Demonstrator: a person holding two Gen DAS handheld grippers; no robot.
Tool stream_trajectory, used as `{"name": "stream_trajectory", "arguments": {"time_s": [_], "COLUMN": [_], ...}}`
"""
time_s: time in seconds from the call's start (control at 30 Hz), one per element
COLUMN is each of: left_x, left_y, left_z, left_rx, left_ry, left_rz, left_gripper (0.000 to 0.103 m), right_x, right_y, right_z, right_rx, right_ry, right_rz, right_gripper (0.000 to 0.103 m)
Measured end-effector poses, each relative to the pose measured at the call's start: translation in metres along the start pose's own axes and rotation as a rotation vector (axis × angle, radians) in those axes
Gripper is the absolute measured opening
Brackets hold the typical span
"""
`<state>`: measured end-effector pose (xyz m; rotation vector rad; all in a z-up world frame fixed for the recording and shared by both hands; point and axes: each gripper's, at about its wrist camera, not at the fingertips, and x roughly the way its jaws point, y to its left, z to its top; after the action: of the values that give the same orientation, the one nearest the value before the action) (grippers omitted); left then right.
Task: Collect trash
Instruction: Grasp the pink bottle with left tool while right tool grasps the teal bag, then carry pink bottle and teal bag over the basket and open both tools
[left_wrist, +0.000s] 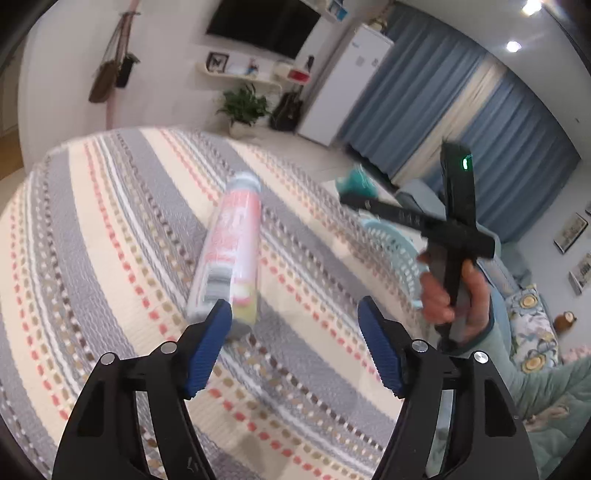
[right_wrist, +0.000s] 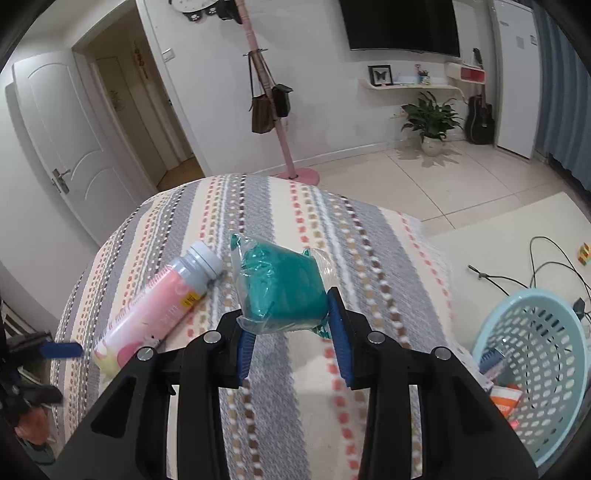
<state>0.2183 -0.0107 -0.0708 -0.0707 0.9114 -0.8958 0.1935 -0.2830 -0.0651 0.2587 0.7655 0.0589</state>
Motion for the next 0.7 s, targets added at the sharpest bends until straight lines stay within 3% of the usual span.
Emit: {"name": "stream_trajectory", "arguments": {"time_s": [0.2,0.37,0.47,0.57,0.7], "left_x": [0.035,0.080,0.103,0.117,0.116], "left_y": [0.009,0.014,0.011,0.012,0.005], "left_z": [0.036,0.051,0.053,0.047,0.044], "left_rx": [-0.046,-0.017,-0.005,0.001,-0.001], "left_ry": [0.008,0.124,0.180,0.219,0.200], "left_rz": [0.161,0.352,0.404,0.456,0.442], "left_gripper": [0.076,0.074,0.066,0.050,0.047], "right_x": [-0.009,-0.028,-0.038,-0.047,-0.065], "right_y": [-0.013,-0.024,-0.032,-0.042,-0.056], "right_z": [-0.007,-0.012,-0.016,-0.018,-0.023], "right_rx": [0.035,0.032,0.043,0.055,0.069], "right_ry": [-0.013,-0.036,-0.045,-0.055,-0.085], "right_rz": [0.001,-0.020,-0.023,-0.027,-0.034], "right_gripper": [0.034,0.034,0.034,0.034,0.034]}}
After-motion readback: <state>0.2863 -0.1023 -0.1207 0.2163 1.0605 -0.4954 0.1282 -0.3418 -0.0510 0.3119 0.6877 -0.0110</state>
